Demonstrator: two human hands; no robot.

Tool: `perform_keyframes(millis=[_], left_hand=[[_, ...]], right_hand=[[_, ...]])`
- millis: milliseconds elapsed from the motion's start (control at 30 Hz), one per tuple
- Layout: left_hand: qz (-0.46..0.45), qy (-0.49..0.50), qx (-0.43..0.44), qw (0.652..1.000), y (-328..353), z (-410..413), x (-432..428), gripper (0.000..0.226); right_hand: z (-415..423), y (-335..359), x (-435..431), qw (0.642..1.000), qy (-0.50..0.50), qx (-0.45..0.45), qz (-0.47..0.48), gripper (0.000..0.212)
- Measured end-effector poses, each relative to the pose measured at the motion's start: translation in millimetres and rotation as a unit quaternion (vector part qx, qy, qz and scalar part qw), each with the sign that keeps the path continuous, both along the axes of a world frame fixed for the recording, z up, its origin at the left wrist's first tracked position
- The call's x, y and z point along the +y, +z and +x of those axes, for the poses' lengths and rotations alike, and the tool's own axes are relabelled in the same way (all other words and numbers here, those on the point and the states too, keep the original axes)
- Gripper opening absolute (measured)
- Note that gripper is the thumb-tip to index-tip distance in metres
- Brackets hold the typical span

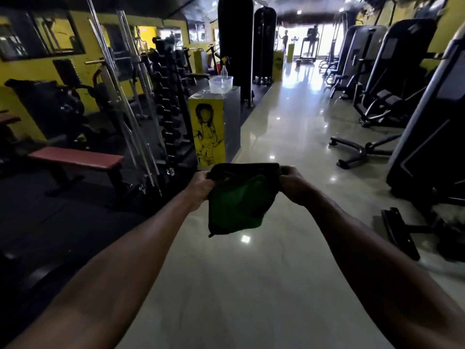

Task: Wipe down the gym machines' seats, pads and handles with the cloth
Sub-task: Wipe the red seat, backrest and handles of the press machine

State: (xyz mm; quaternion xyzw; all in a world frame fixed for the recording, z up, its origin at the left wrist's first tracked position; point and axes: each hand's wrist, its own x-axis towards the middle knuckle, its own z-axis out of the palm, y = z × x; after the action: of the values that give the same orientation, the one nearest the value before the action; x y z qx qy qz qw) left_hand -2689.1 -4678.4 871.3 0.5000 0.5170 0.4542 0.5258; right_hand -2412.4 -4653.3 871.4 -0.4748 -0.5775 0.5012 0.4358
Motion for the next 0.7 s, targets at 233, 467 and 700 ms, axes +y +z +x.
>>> perform_keyframes(millis=[233, 467, 700], left_hand=[[-0.027, 0.046, -0.198, 0.979, -7, -8, 203, 0.052], [-0.049, -0.056, -0.102, 0.992, -8, -37, 392, 0.066], [-0.013, -0.077, -0.171, 0.982, 15, -27, 572, 0.064]], right_hand=[[-31, -21, 187, 0.992, 0.046, 0.077, -0.091, 0.066], [-44, 0, 376, 0.974, -0.023, 0.199, -0.107, 0.083], [-37, 3, 563, 0.972, -0.017, 0.221, -0.079, 0.086]])
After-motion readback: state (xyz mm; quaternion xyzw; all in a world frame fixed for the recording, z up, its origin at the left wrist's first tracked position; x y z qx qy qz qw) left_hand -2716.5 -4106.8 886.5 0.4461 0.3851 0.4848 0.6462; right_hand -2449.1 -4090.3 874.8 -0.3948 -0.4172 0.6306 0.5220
